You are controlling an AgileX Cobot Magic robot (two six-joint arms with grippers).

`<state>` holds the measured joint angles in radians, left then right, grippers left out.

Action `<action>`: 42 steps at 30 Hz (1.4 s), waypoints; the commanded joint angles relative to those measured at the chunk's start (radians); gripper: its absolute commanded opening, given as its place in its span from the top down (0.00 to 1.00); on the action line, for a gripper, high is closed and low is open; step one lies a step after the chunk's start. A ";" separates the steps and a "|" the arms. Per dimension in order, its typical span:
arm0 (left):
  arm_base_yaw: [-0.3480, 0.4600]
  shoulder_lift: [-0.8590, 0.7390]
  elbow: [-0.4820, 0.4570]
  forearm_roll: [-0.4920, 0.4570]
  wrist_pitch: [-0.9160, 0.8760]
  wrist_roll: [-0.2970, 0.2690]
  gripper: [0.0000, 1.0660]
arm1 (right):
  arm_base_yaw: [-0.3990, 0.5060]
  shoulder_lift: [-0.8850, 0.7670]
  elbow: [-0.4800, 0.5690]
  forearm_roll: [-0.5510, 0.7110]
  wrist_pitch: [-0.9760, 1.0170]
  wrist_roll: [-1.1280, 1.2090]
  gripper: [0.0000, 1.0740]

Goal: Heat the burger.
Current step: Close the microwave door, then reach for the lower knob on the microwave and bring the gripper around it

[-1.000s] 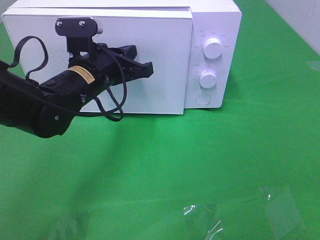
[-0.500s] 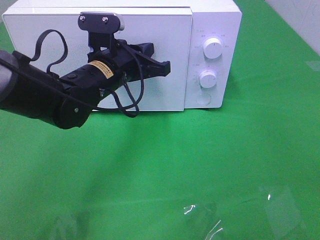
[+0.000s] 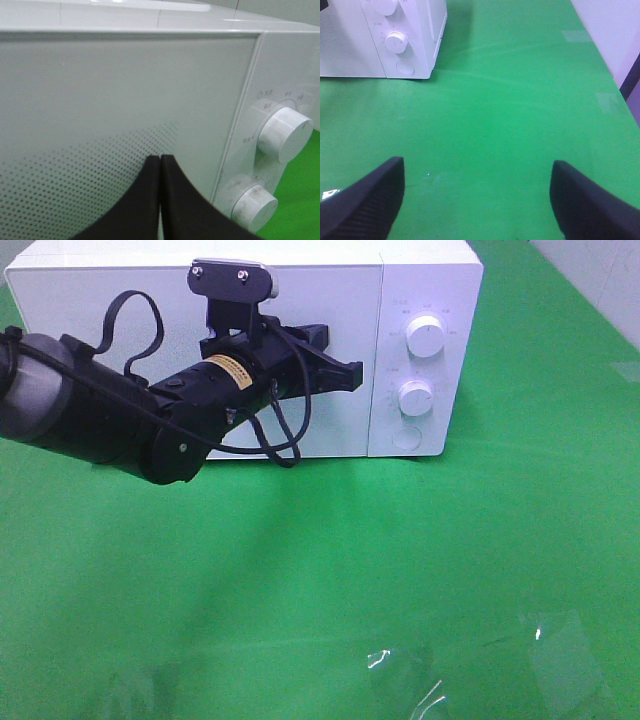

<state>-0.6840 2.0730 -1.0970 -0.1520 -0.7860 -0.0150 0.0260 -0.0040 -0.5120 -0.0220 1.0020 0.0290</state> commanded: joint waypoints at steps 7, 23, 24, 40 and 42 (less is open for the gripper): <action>-0.005 -0.010 -0.028 -0.111 0.036 0.015 1.00 | -0.005 -0.025 0.004 0.002 0.001 -0.007 0.30; -0.085 -0.159 -0.028 -0.122 0.627 0.131 0.59 | -0.005 -0.025 0.004 0.002 0.001 -0.007 0.30; -0.085 -0.159 -0.028 -0.122 0.627 0.131 0.59 | -0.005 -0.025 0.004 0.002 0.001 -0.007 0.30; -0.085 -0.380 -0.028 -0.064 1.425 0.135 0.22 | -0.005 -0.025 0.004 0.002 0.001 -0.007 0.30; -0.085 -0.407 -0.028 -0.052 1.504 0.135 0.23 | -0.005 -0.025 0.004 0.002 0.001 -0.007 0.30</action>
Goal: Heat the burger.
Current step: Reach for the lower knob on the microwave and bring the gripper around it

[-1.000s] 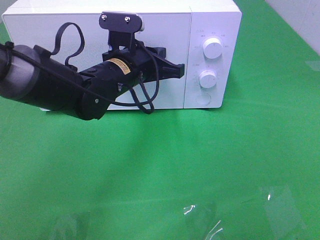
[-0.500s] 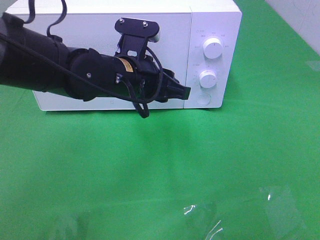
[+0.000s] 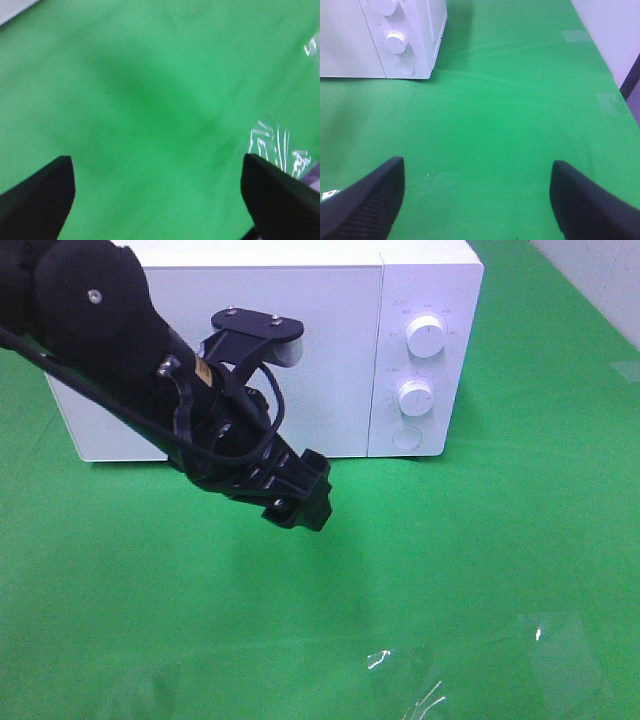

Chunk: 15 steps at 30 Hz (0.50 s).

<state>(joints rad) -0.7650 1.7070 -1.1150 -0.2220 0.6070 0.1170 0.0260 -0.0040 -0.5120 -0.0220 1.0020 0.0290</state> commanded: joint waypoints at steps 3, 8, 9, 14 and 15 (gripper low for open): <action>-0.004 -0.055 -0.010 0.024 0.146 0.003 0.23 | -0.005 -0.025 0.004 0.002 0.001 -0.007 0.31; 0.009 -0.142 -0.010 0.093 0.300 -0.068 0.23 | -0.005 -0.025 0.004 0.002 0.001 -0.007 0.32; 0.041 -0.163 -0.010 0.124 0.333 -0.117 0.23 | -0.005 -0.025 0.004 0.002 0.001 -0.007 0.32; 0.206 -0.228 -0.010 0.143 0.426 -0.117 0.23 | -0.005 -0.025 0.004 0.002 0.001 -0.007 0.32; 0.206 -0.228 -0.010 0.143 0.426 -0.117 0.23 | -0.005 -0.025 0.004 0.002 0.001 -0.007 0.32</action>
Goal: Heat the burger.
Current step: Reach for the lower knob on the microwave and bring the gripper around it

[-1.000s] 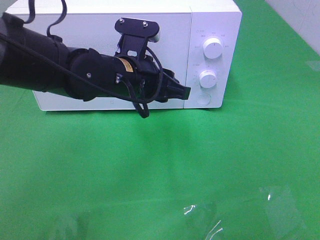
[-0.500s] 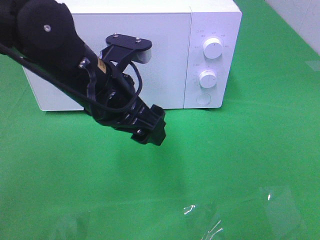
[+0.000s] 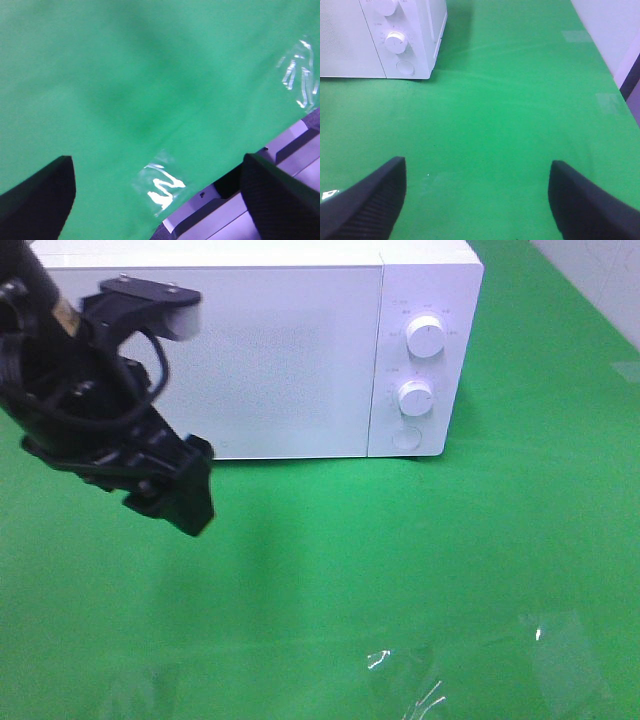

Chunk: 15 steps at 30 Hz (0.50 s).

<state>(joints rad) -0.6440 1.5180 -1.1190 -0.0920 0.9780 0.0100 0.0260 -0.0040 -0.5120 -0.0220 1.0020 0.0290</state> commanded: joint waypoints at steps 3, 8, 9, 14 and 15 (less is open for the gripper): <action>0.235 -0.107 -0.006 0.007 0.100 0.005 0.23 | -0.005 -0.025 0.004 0.002 0.001 -0.007 0.32; 0.393 -0.201 -0.006 0.009 0.151 0.027 0.23 | -0.005 -0.025 0.004 0.002 0.001 -0.007 0.32; 0.393 -0.201 -0.006 0.009 0.151 0.027 0.23 | -0.005 -0.025 0.004 0.002 0.001 -0.007 0.32; 0.515 -0.291 0.004 0.010 0.173 0.053 0.23 | -0.005 -0.025 0.004 0.002 0.001 -0.007 0.32; 0.549 -0.335 0.040 0.008 0.161 0.053 0.23 | -0.005 -0.025 0.004 0.002 0.001 -0.007 0.32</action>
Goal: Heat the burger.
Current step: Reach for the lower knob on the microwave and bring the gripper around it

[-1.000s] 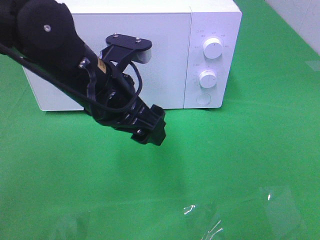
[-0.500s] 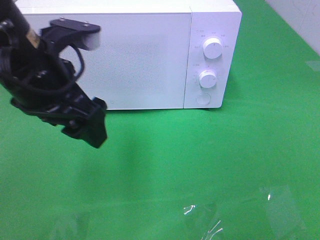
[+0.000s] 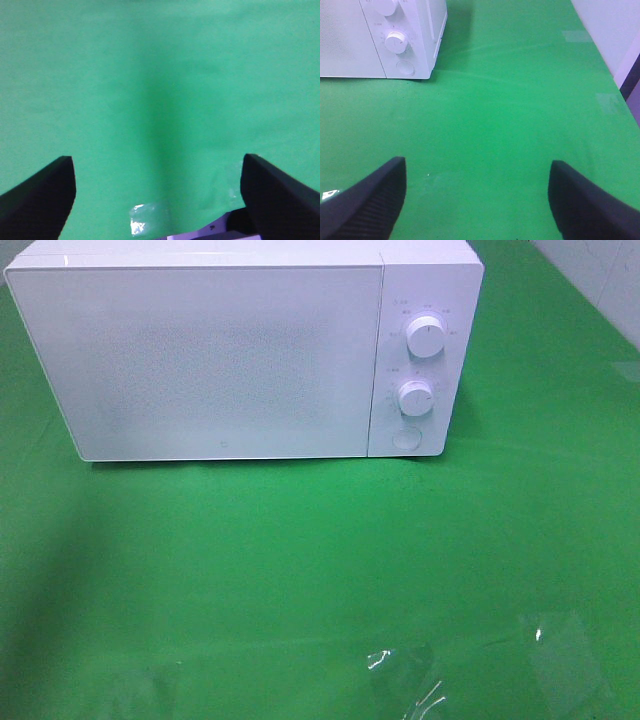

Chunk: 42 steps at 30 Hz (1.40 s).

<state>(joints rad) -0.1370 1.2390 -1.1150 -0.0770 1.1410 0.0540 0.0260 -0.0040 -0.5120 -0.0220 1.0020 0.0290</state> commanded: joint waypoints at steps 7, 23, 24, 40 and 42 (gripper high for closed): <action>0.075 -0.227 0.244 -0.025 -0.097 0.009 0.23 | -0.005 -0.025 0.004 0.002 0.001 -0.007 0.32; 0.075 -0.658 0.573 -0.004 -0.183 -0.016 0.23 | -0.005 -0.025 0.004 0.002 0.001 -0.007 0.32; 0.075 -0.658 0.573 -0.004 -0.183 -0.016 0.23 | -0.005 -0.025 0.004 0.002 0.001 -0.007 0.32; 0.073 -1.076 0.604 0.014 -0.107 -0.054 0.23 | -0.004 -0.025 0.004 0.002 0.001 -0.006 0.32; 0.073 -1.176 0.604 0.016 -0.107 -0.054 0.23 | -0.004 -0.025 0.004 0.002 0.001 -0.006 0.32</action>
<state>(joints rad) -0.0630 0.1290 -0.5140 -0.0660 1.0380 0.0000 0.0260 -0.0040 -0.5120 -0.0220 1.0020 0.0290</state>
